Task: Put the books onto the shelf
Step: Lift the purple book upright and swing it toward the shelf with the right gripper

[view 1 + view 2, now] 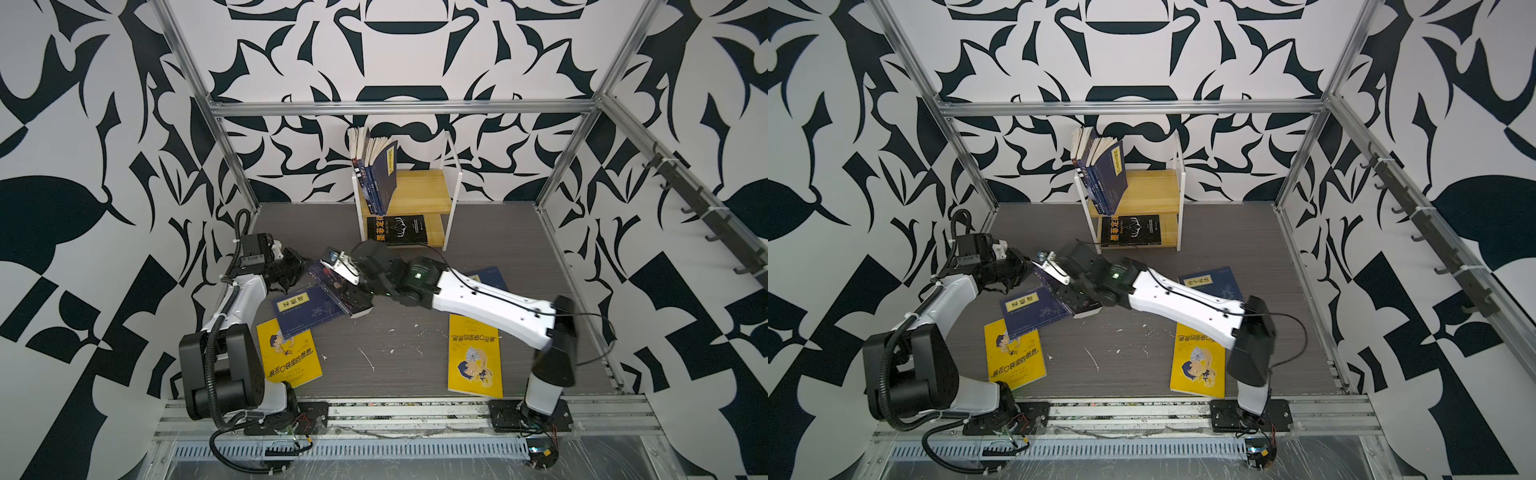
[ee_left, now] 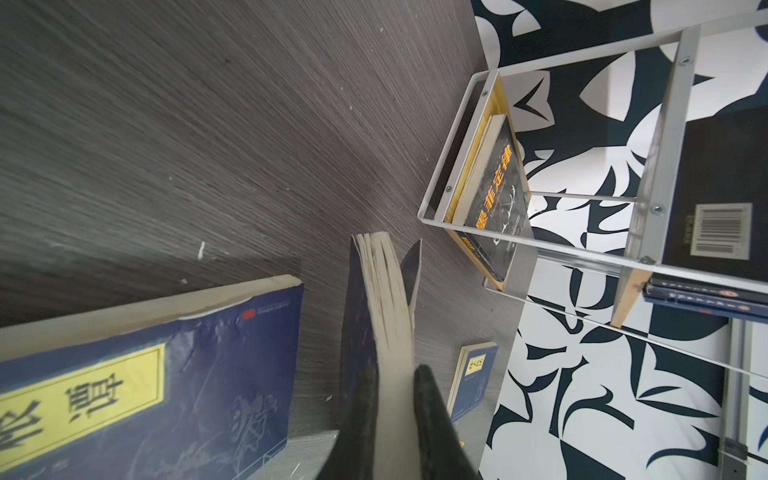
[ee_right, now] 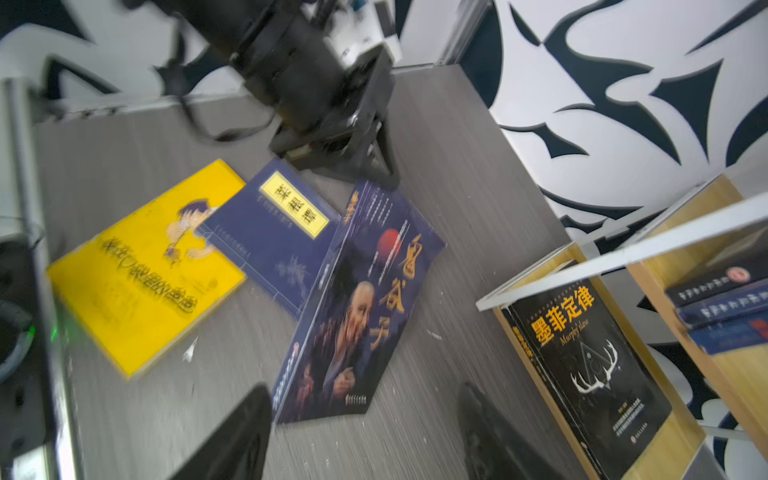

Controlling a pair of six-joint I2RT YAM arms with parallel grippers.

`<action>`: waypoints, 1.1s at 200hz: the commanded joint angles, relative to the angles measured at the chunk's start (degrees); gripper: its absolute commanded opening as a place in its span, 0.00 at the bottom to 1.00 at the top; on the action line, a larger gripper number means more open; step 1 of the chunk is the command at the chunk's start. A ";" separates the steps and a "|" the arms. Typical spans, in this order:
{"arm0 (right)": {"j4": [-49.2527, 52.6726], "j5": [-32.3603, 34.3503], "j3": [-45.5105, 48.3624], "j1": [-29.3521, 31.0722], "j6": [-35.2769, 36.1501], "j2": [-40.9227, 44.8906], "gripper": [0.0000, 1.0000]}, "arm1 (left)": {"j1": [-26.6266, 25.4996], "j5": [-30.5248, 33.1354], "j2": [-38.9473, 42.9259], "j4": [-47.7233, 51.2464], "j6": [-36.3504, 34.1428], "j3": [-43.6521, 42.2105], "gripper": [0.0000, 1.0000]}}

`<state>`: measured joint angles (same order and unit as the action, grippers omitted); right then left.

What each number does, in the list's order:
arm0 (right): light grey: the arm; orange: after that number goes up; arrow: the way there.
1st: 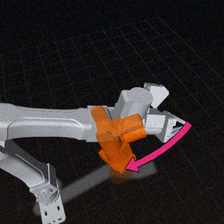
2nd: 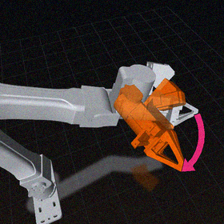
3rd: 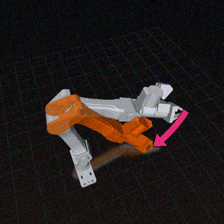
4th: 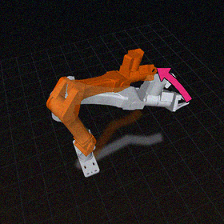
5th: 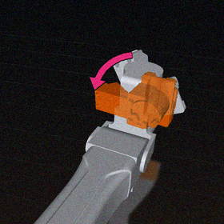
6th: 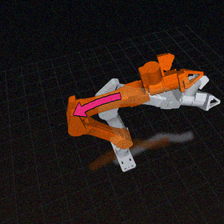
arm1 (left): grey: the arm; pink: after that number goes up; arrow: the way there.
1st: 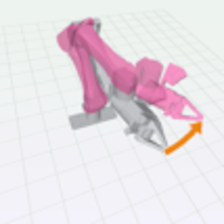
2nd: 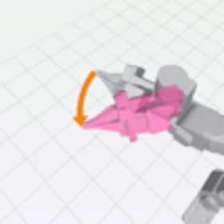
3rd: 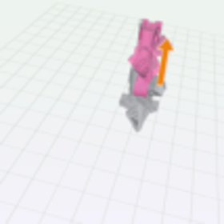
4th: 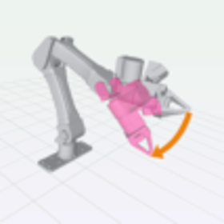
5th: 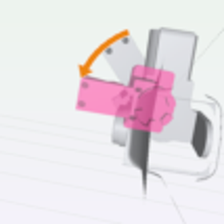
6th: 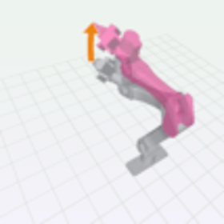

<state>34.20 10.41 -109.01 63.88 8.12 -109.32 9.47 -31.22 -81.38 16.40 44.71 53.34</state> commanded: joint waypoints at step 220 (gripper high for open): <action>25.05 12.69 -38.50 0.97 -9.90 -31.17 0.00 | 1.77 -4.76 1.32 -0.04 1.39 4.15 0.00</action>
<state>59.46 20.95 -146.10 65.45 -4.95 -142.06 10.90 -33.67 -81.36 17.21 46.04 56.03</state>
